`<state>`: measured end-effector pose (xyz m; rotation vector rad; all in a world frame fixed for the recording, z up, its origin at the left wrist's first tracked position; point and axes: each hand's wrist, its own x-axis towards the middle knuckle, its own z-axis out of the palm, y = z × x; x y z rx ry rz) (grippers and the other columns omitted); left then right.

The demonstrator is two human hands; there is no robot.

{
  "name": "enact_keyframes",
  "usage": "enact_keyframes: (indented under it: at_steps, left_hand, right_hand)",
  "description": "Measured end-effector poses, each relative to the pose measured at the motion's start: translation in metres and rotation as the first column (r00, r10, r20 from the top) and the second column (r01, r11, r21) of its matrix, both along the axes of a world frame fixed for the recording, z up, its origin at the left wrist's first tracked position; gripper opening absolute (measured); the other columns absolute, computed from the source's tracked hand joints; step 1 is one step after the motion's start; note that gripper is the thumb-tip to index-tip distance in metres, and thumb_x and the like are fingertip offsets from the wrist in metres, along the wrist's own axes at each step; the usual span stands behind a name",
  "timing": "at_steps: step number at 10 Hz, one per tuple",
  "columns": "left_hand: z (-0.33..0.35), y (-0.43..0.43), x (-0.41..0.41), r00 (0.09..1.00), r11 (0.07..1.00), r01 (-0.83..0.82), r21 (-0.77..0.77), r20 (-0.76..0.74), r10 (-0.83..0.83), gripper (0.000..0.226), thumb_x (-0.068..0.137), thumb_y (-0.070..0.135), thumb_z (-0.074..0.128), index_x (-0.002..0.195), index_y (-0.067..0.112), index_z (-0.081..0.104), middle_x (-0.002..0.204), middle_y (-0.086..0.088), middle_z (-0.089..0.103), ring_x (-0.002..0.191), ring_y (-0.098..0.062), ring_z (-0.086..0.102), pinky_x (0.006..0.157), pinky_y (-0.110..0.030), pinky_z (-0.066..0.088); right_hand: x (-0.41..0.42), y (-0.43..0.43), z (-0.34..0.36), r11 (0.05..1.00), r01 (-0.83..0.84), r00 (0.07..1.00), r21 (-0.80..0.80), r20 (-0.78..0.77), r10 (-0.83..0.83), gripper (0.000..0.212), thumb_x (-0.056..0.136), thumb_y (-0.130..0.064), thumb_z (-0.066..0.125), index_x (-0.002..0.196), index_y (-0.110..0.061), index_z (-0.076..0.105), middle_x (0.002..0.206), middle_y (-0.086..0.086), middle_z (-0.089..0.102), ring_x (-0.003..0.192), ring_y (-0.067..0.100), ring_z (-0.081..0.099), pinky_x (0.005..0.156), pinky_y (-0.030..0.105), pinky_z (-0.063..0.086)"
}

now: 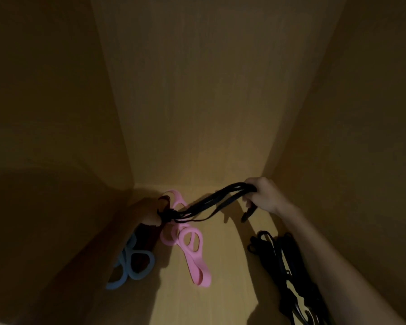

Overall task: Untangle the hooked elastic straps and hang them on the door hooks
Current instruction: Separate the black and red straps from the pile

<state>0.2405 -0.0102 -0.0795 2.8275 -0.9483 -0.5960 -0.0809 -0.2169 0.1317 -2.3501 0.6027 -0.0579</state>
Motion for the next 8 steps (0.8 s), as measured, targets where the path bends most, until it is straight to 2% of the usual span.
enact_keyframes:
  at_steps: [1, 2, 3, 4, 5, 6, 7, 8]
  left_hand:
    - [0.054, -0.004, -0.057, 0.995, 0.994, 0.053, -0.092, -0.078, -0.06, 0.042, 0.059, 0.038, 0.064, 0.1, 0.041, 0.052, 0.105, 0.007, 0.065, 0.083, -0.013, 0.064, 0.069, -0.03, 0.056]
    - [0.137, -0.015, -0.13, 0.945, 0.963, 0.058, -0.263, -0.296, -0.137, 0.053, 0.068, 0.021, 0.064, 0.119, 0.022, 0.049, 0.118, 0.001, 0.057, 0.106, -0.019, 0.059, 0.082, -0.033, 0.053]
    - [0.145, -0.031, -0.146, 0.843, 0.913, 0.095, -0.397, -0.456, -0.286, 0.062, 0.07, 0.021, 0.071, 0.124, 0.025, 0.041, 0.117, 0.008, 0.053, 0.105, -0.007, 0.053, 0.085, -0.02, 0.05]
    - [0.116, -0.041, -0.145, 0.903, 0.906, 0.067, -0.418, -0.36, -0.233, 0.062, 0.06, 0.054, 0.077, 0.113, 0.049, 0.045, 0.113, 0.012, 0.047, 0.115, -0.013, 0.048, 0.089, -0.037, 0.049]
    - [0.132, -0.051, -0.158, 0.95, 0.89, 0.247, -0.384, -0.087, -0.301, 0.043, 0.071, 0.051, 0.068, 0.096, 0.019, 0.054, 0.114, -0.001, 0.038, 0.116, -0.018, 0.032, 0.095, -0.036, 0.036]
    - [0.155, -0.045, -0.163, 0.952, 0.8, 0.19, -0.569, -0.092, -0.291, 0.018, 0.085, 0.03, 0.061, 0.092, 0.016, 0.054, 0.099, -0.01, 0.056, 0.104, -0.026, 0.054, 0.082, -0.031, 0.042]
    - [0.163, -0.034, -0.155, 0.9, 0.774, -0.093, -0.626, -0.385, -0.203, 0.012, 0.09, 0.008, 0.056, 0.083, 0.017, 0.052, 0.072, 0.001, 0.064, 0.076, -0.019, 0.061, 0.073, -0.031, 0.043]
    - [0.18, -0.034, -0.151, 0.886, 0.724, -0.189, -0.664, -0.433, -0.165, 0.023, 0.09, 0.004, 0.051, 0.074, 0.021, 0.05, 0.056, -0.001, 0.059, 0.06, -0.019, 0.06, 0.063, -0.031, 0.045]
  right_hand:
    - [0.012, 0.01, 0.004, 0.998, 0.005, 0.997, 0.063, 0.075, -0.01, 0.014, 0.092, -0.006, 0.044, 0.082, -0.012, 0.052, 0.069, 0.007, 0.053, 0.063, 0.024, 0.049, 0.061, 0.035, 0.038]
    - [0.021, 0.023, 0.006, 0.992, -0.015, 0.991, 0.122, 0.135, -0.002, 0.01, 0.093, -0.015, 0.047, 0.083, -0.012, 0.049, 0.071, 0.005, 0.05, 0.064, 0.022, 0.046, 0.063, 0.034, 0.036]
    - [0.026, 0.036, 0.01, 0.977, -0.035, 0.976, 0.21, 0.219, -0.012, 0.016, 0.086, -0.02, 0.056, 0.081, -0.009, 0.047, 0.074, 0.007, 0.051, 0.062, 0.021, 0.05, 0.061, 0.035, 0.04]
    - [0.028, 0.042, 0.017, 0.968, -0.045, 0.965, 0.246, 0.263, -0.022, 0.025, 0.083, -0.029, 0.06, 0.078, -0.012, 0.043, 0.073, 0.009, 0.047, 0.062, 0.021, 0.049, 0.06, 0.034, 0.039]
    - [0.026, 0.041, 0.021, 0.978, -0.026, 0.959, 0.207, 0.282, -0.034, 0.026, 0.084, -0.032, 0.058, 0.076, -0.014, 0.041, 0.071, 0.008, 0.044, 0.062, 0.021, 0.046, 0.059, 0.034, 0.036]
    - [0.02, 0.03, 0.02, 0.982, 0.069, 0.944, 0.175, 0.308, -0.121, 0.024, 0.087, -0.027, 0.056, 0.079, -0.007, 0.046, 0.069, 0.008, 0.05, 0.06, 0.023, 0.052, 0.059, 0.034, 0.039]
    - [0.01, 0.017, 0.011, 0.956, 0.132, 0.906, 0.263, 0.359, -0.223, 0.022, 0.092, -0.021, 0.052, 0.088, 0.0, 0.055, 0.064, 0.006, 0.052, 0.052, 0.023, 0.057, 0.059, 0.042, 0.049]
    - [0.002, 0.011, -0.007, 0.947, 0.158, 0.919, 0.278, 0.31, -0.244, 0.012, 0.091, -0.016, 0.052, 0.093, -0.005, 0.058, 0.069, 0.005, 0.054, 0.059, 0.021, 0.058, 0.059, 0.034, 0.048]
